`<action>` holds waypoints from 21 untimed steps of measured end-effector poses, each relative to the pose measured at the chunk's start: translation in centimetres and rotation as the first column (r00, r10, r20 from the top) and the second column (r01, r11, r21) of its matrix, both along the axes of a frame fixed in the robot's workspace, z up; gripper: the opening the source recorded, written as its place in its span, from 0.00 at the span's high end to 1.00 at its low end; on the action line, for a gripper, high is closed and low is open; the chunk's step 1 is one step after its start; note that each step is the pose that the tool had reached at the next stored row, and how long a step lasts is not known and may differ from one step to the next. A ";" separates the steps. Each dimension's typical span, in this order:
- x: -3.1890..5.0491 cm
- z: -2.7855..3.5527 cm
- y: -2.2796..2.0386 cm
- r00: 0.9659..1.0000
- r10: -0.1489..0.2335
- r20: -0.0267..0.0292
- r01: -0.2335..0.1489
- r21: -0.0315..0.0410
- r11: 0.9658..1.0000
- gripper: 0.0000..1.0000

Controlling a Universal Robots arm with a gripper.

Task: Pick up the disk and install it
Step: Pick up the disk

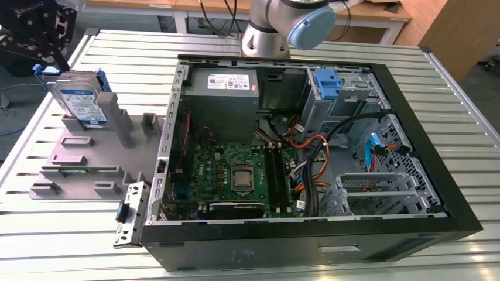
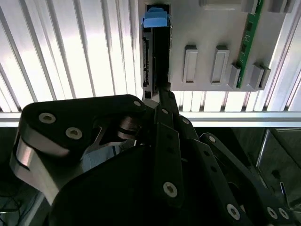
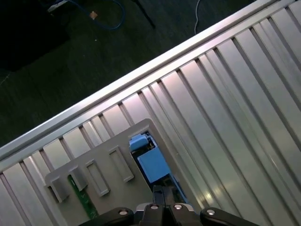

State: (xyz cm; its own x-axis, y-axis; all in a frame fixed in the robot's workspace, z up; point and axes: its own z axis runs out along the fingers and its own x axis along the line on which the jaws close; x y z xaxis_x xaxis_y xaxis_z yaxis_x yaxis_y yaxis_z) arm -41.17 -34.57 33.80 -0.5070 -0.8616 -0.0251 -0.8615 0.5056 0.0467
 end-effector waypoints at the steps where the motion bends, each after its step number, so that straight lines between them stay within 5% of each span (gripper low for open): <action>1: 0.00 -0.01 0.00 1.000 0.017 0.000 -0.017 0.000 1.000 0.89; 5: 0.00 -0.08 0.00 0.996 0.085 0.000 -0.085 0.000 0.996 0.89; 9: 0.00 -0.12 0.00 0.988 0.155 0.000 -0.155 0.000 0.988 0.89; 21: 0.00 -0.14 0.00 0.946 0.323 0.000 -0.323 0.000 0.946 0.89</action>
